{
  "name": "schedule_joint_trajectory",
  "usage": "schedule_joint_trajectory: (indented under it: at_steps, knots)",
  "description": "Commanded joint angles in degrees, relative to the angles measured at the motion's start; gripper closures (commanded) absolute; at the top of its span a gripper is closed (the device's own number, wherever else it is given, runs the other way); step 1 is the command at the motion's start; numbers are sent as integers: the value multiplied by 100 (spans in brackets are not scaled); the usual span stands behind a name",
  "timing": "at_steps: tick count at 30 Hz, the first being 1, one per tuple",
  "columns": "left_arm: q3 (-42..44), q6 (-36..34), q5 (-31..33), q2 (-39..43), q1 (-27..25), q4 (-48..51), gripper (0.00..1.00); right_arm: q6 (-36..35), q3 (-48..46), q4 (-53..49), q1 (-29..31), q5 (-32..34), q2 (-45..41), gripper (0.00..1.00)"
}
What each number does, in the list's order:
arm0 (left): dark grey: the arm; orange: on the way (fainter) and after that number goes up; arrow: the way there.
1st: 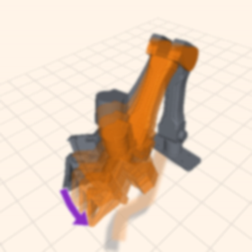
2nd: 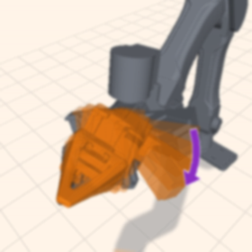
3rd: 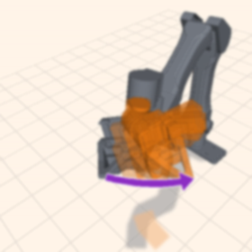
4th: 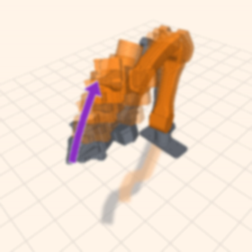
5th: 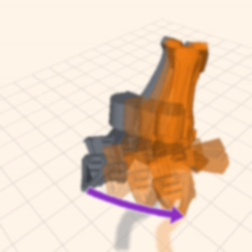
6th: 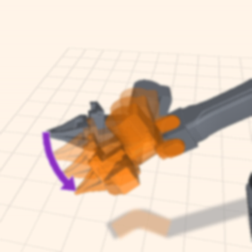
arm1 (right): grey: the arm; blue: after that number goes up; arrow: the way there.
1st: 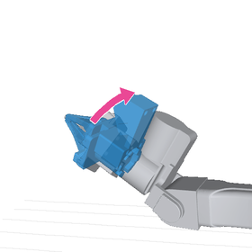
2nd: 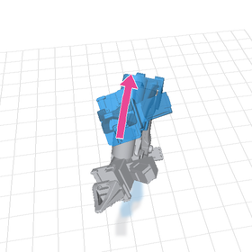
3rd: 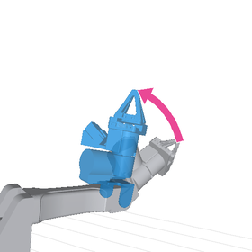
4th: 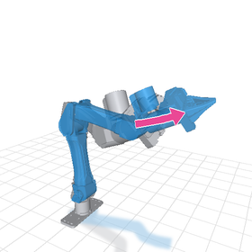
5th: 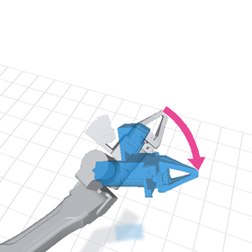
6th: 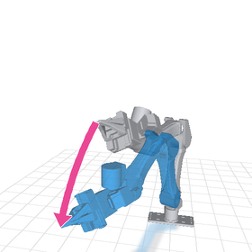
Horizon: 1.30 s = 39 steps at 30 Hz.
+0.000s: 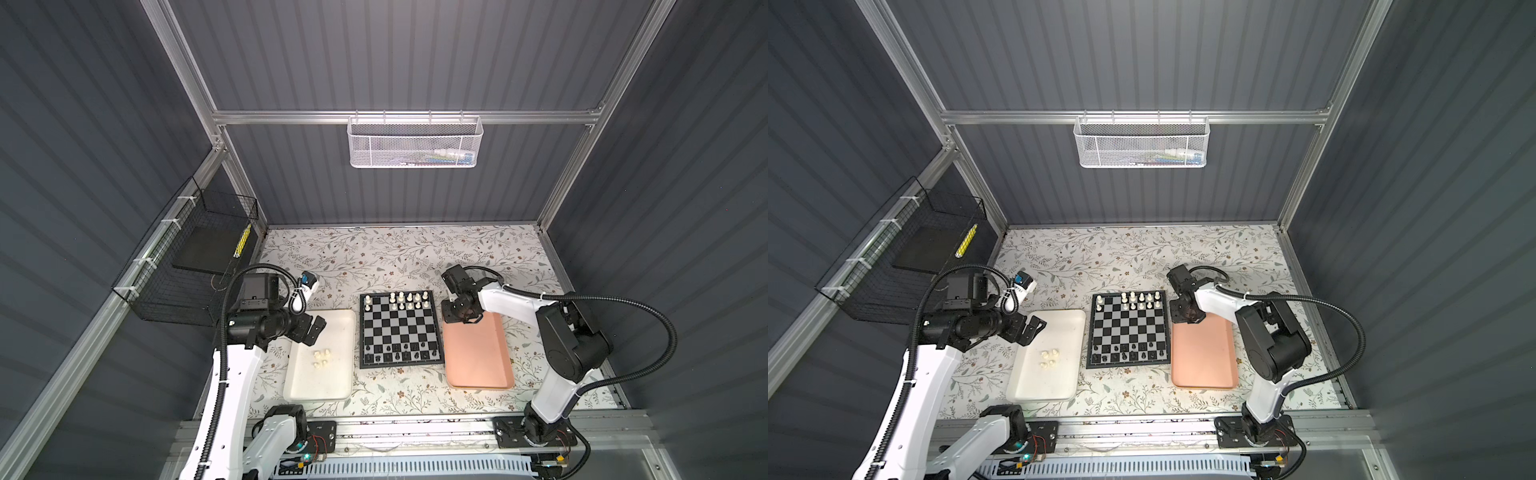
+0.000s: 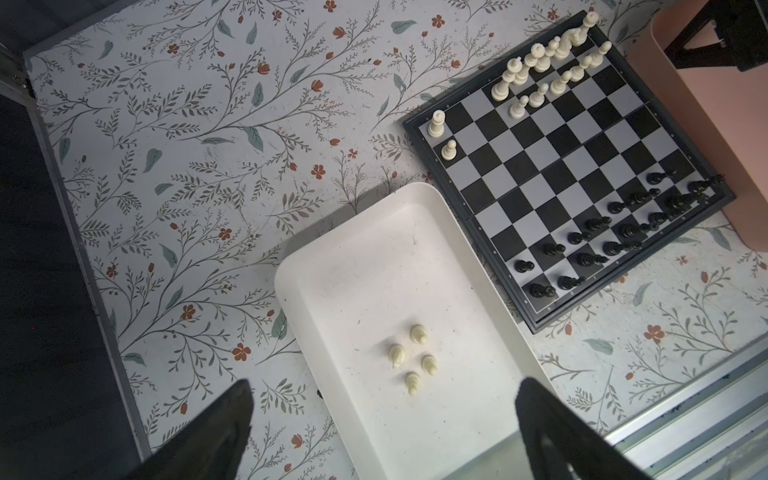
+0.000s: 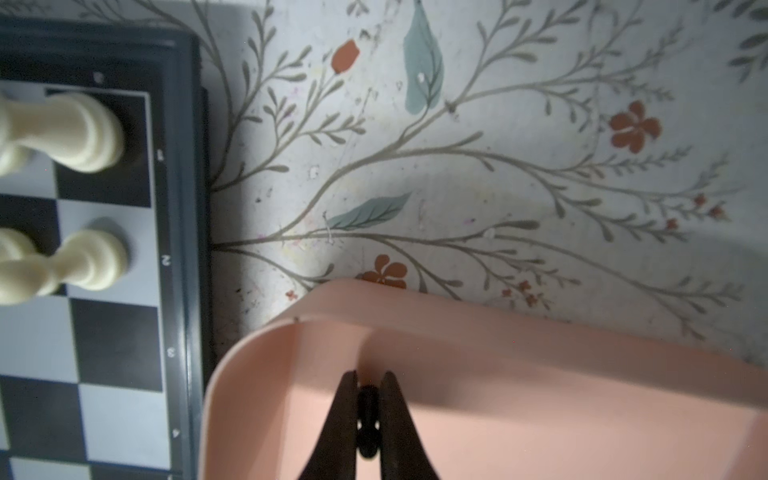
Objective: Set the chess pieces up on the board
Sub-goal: 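Lift the black pawn and carry it toward the chessboard's near edge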
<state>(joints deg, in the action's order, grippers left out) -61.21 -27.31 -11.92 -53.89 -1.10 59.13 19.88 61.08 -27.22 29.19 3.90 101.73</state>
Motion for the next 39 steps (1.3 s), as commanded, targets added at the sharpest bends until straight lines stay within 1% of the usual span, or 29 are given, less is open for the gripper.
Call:
schedule_joint_trajectory:
  at_steps: [1,12,21,30,39]
  knots:
    - [16,-38,-7,-8,-21,133,1,-72,-87,-170,31,101,-114,87]
    - [39,-35,4,-7,-15,107,0,-46,-227,-235,51,133,-362,87]
    - [57,-37,-18,-16,-21,80,1,76,-384,-371,192,207,-784,87]
    - [47,-38,-41,19,-18,89,0,220,-334,-705,564,464,-1244,87]
    - [8,-152,45,-23,-18,117,1,434,-152,-1001,1097,703,-1646,87]
